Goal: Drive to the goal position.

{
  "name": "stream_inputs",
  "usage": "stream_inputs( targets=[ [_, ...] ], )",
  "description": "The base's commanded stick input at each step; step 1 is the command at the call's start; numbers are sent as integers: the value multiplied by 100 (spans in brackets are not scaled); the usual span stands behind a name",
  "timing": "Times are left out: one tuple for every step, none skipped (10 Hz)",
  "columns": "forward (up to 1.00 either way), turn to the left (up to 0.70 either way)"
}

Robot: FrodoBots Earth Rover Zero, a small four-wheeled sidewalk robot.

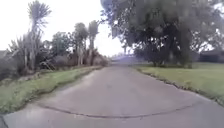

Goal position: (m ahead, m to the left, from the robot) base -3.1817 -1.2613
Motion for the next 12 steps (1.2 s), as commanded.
stream_inputs(
  targets=[
    [85, -33],
    [85, -33],
    [85, -7],
    [85, 0],
    [85, 0],
    [85, 0],
    [85, 0],
    [85, 0],
    [85, 0],
    [85, 0],
    [85, 0],
    [85, 0]
  ],
)
